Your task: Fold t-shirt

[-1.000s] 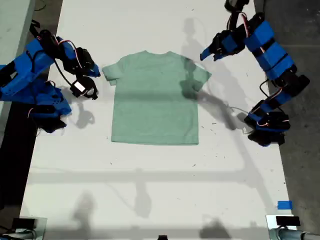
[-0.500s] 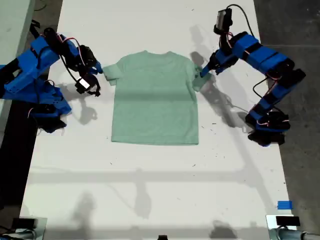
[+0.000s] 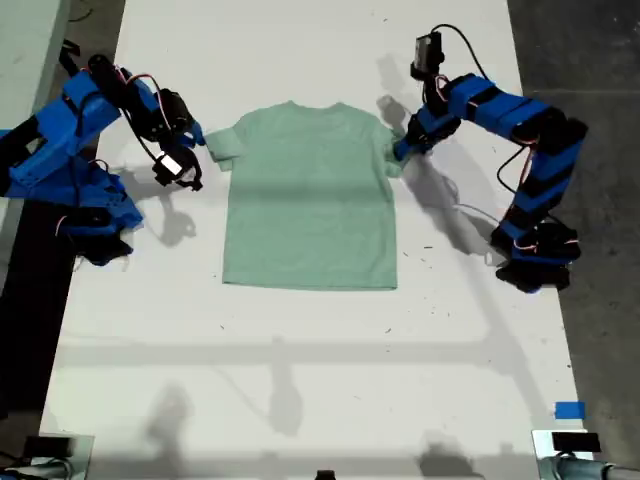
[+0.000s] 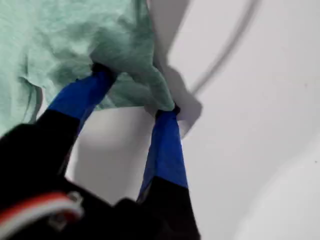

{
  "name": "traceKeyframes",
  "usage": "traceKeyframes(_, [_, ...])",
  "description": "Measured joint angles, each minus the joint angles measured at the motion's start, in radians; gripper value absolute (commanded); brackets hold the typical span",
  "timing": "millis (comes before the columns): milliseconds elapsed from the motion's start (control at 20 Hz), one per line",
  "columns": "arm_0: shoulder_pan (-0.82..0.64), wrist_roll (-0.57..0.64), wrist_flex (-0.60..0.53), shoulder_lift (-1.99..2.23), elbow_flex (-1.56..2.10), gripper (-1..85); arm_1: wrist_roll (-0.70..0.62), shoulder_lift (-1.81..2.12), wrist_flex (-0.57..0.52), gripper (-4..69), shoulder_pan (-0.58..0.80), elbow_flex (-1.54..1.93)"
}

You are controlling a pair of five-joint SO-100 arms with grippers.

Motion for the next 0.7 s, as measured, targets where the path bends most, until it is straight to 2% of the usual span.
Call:
traceKeyframes(50, [0.0, 0.003, -0.002, 0.0, 0.003, 4.8, 0.0, -0.014, 0.0, -0.9, 0.0, -0.018])
traceKeyframes(250, [-0.002, 0.003, -0.006, 0.0, 0.023, 4.7, 0.0, -0.061, 0.028, -0.8, 0.003, -0.094])
traceKeyframes(600, [-0.008, 0.009, -0.006, 0.003, 0.048, 4.7, 0.015, 0.055, 0.258, -0.8, 0.018, -0.109])
traceKeyframes(700, [-0.008, 0.009, -0.008, 0.005, 0.057, 4.7, 0.049, 0.11, 0.293, -0.8, 0.005, -0.143])
